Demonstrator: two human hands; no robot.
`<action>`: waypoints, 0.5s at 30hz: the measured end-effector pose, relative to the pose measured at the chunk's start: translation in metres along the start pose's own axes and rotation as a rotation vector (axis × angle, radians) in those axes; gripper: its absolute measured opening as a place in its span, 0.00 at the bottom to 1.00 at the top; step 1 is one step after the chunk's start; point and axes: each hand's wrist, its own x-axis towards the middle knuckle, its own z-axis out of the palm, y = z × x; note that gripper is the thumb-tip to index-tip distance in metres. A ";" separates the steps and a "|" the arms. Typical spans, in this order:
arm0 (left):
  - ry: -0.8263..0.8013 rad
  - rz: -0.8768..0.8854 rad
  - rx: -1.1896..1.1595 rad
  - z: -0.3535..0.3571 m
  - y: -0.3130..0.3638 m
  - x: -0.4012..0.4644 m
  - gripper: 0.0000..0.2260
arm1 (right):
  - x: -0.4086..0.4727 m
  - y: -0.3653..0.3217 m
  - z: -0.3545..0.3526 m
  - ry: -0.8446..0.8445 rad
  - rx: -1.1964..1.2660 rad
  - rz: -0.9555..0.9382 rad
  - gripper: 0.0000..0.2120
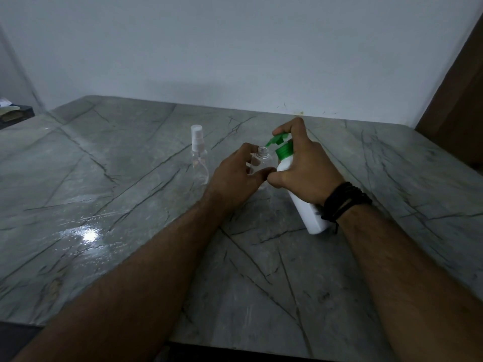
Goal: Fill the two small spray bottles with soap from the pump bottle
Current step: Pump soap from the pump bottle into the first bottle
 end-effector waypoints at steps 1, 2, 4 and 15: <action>0.004 0.004 -0.001 0.000 0.000 0.000 0.21 | 0.000 0.000 0.000 0.009 0.002 -0.003 0.36; 0.005 0.004 -0.006 0.000 0.000 0.000 0.21 | -0.001 0.000 0.000 0.015 0.004 -0.004 0.36; 0.001 0.000 -0.009 0.001 0.000 -0.001 0.21 | -0.001 0.000 -0.001 0.015 0.004 -0.003 0.37; 0.005 0.008 0.002 0.000 0.000 0.000 0.21 | -0.001 0.000 0.000 0.023 0.011 0.003 0.36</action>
